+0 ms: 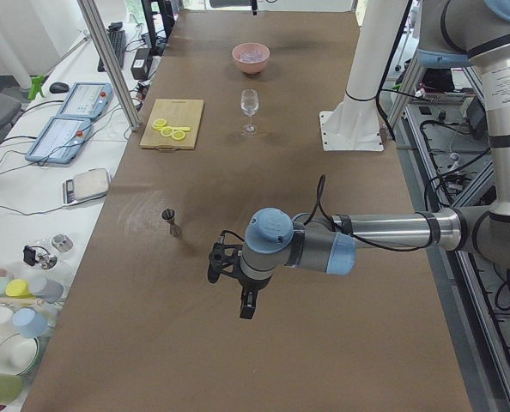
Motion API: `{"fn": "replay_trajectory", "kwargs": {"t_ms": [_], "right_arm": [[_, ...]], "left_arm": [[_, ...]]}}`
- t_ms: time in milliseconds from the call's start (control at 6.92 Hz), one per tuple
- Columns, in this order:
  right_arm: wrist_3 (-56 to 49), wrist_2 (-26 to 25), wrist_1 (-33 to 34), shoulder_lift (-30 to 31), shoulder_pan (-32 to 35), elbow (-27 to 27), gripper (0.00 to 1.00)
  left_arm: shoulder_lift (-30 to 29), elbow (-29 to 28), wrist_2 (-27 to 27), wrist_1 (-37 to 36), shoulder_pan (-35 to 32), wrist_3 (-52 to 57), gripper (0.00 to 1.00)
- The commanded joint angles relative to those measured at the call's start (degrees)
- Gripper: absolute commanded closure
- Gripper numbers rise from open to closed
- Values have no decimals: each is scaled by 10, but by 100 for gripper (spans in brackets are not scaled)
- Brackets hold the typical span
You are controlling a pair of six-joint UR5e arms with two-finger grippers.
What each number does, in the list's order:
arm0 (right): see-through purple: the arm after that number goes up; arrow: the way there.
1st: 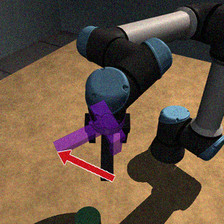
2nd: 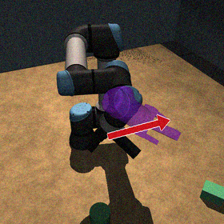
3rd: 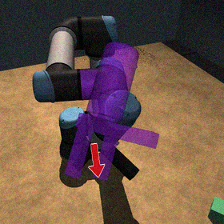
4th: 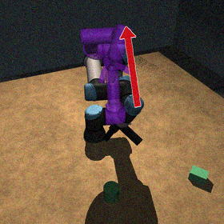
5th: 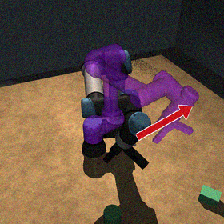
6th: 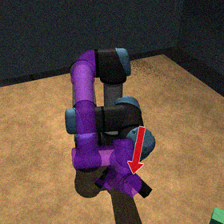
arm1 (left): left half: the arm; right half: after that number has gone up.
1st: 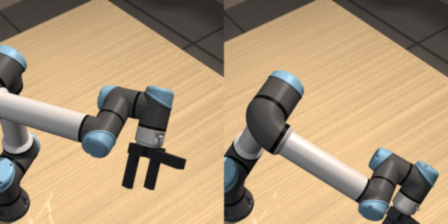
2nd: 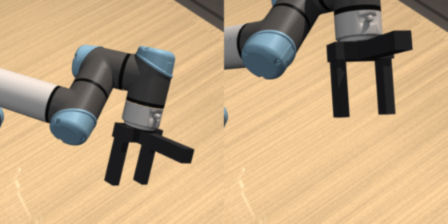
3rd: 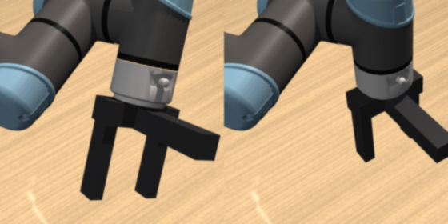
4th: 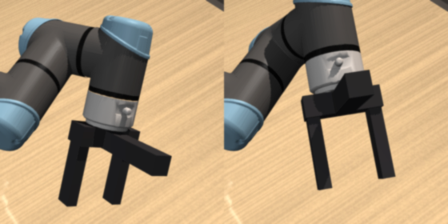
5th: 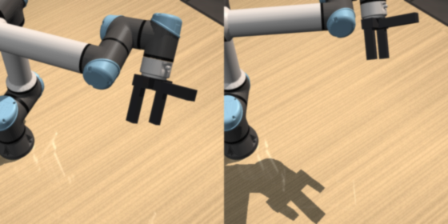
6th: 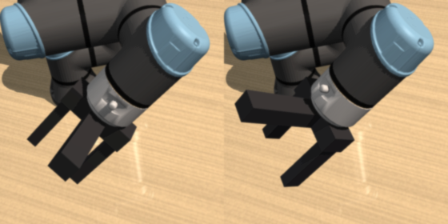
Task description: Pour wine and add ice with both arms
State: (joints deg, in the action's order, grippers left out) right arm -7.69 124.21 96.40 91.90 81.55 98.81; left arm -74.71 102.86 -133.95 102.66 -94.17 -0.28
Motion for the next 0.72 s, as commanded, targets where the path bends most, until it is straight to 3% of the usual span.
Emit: {"fn": "replay_trajectory", "kwargs": {"t_ms": [0, 145, 578], "right_arm": [[-32, 21, 0, 4, 1, -5, 0], [-33, 57, -1, 23, 8, -3, 0], [-36, 57, -5, 31, 10, -9, 0]], "left_arm": [[-9, -3, 1, -4, 8, -2, 2], [-11, 0, 1, -8, 15, -5, 2], [-38, -20, 4, -8, 28, -6, 2]]}}
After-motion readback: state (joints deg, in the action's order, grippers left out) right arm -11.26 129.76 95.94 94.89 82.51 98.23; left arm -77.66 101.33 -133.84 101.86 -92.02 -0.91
